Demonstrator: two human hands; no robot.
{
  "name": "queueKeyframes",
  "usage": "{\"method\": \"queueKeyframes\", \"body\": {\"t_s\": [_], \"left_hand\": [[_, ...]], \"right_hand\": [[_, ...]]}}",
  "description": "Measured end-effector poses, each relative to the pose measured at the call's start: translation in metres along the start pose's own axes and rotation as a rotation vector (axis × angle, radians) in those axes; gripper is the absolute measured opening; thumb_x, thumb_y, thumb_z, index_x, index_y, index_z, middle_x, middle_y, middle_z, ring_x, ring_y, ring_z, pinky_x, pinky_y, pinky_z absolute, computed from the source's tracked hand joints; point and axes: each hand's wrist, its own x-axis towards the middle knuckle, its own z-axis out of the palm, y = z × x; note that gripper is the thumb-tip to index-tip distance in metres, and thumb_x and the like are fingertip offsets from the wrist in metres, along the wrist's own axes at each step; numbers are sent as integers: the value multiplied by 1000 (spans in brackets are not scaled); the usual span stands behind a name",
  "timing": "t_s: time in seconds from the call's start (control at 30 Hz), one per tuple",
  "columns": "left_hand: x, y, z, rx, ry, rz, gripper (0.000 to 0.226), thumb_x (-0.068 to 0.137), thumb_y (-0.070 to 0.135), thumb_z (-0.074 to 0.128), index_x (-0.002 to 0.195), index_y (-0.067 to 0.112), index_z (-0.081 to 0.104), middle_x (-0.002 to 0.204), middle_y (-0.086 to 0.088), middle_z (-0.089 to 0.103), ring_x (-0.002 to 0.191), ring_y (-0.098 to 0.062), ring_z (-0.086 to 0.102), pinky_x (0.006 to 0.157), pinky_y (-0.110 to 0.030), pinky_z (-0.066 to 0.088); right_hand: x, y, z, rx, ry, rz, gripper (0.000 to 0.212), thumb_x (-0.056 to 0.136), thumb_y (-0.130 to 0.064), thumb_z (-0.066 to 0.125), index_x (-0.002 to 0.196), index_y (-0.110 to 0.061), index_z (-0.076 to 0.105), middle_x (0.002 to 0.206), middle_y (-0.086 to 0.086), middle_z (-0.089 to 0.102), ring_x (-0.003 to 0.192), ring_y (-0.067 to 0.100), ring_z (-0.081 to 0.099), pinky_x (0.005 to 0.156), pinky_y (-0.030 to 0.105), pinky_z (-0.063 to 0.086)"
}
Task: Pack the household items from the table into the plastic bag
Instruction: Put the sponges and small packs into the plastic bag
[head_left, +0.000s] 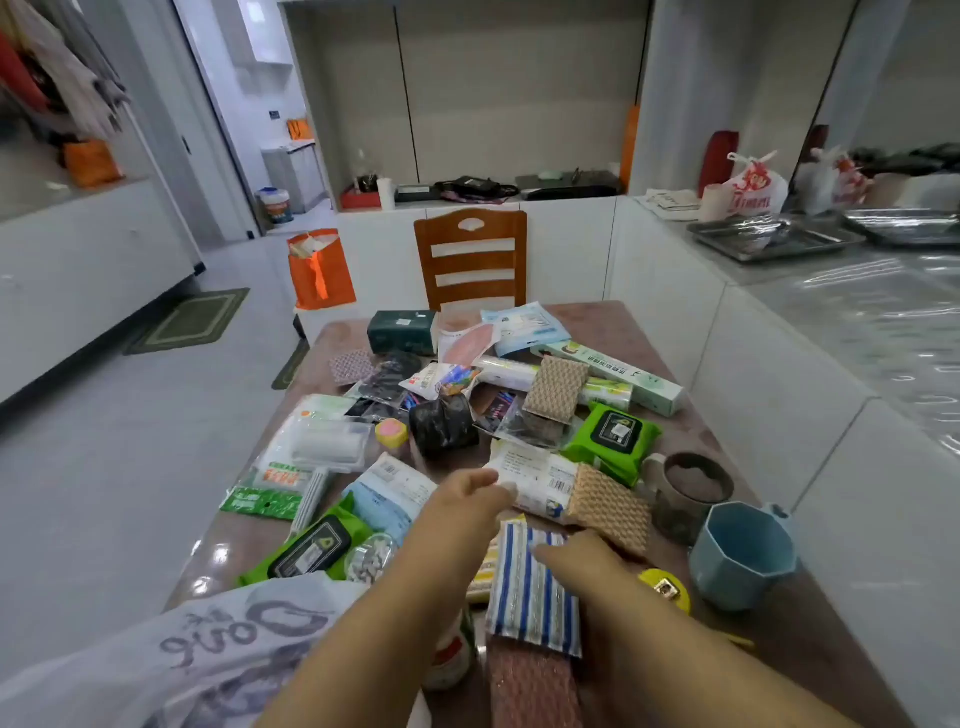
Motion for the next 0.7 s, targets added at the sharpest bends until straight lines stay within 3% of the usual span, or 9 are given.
{"method": "queueKeyframes", "body": {"t_s": [0.07, 0.17, 0.3, 0.4, 0.47, 0.5, 0.6, 0.7], "left_hand": [[8, 4, -4, -15, 4, 45, 31, 93, 13, 56, 124, 12, 56, 121, -10, 60, 115, -25, 57, 99, -37, 45], [18, 5, -16, -130, 27, 27, 22, 95, 6, 49, 116, 5, 56, 114, -15, 60, 112, -29, 57, 101, -38, 42], [22, 2, -23, -218, 41, -58, 10, 96, 6, 49, 90, 6, 57, 82, -10, 56, 80, -19, 56, 79, -28, 47], [32, 1, -29, -141, 95, -53, 8, 89, 17, 61, 86, 10, 60, 99, -14, 62, 98, -23, 58, 98, -38, 48], [33, 1, -28, -53, 60, -60, 43, 74, 35, 73, 104, 6, 63, 108, -12, 64, 104, -24, 60, 96, -42, 49], [34, 0, -27, -44, 37, -77, 53, 71, 37, 77, 111, 5, 62, 107, -11, 68, 102, -24, 63, 91, -42, 51], [39, -2, -26, -38, 133, -59, 31, 80, 22, 75, 105, 8, 62, 101, -14, 72, 88, -31, 71, 82, -50, 57], [49, -4, -38, -57, 259, -33, 39, 82, 24, 74, 114, 8, 60, 104, -13, 71, 85, -30, 71, 80, -49, 58]], "right_hand": [[0, -3, 6, -93, -15, 103, 79, 75, -54, 67, 132, -6, 44, 130, 9, 58, 114, 27, 59, 88, 32, 47], [-8, -5, 9, -24, 35, 153, 94, 68, -54, 76, 136, -4, 34, 139, 11, 49, 123, 29, 53, 96, 37, 46], [-7, -8, 10, 192, 65, 59, 68, 76, -43, 73, 127, -3, 53, 128, 15, 60, 111, 33, 60, 92, 39, 50], [-6, -30, -7, 668, -11, 16, 66, 74, -48, 71, 123, -4, 58, 119, 16, 66, 103, 35, 65, 92, 49, 52], [-11, -49, -17, 817, -145, -68, 62, 76, -55, 66, 118, -10, 62, 117, 13, 68, 103, 33, 66, 93, 50, 51], [-16, -58, -20, 819, -196, -127, 57, 80, -58, 60, 115, -12, 65, 114, 11, 70, 102, 31, 67, 93, 50, 51], [-18, -62, -16, 718, -132, -153, 57, 93, -61, 36, 97, -15, 69, 100, 9, 72, 94, 27, 67, 89, 44, 52], [4, -34, 10, 279, 9, -12, 62, 89, -60, 44, 113, -5, 62, 118, 17, 65, 108, 34, 60, 93, 42, 49]]}}
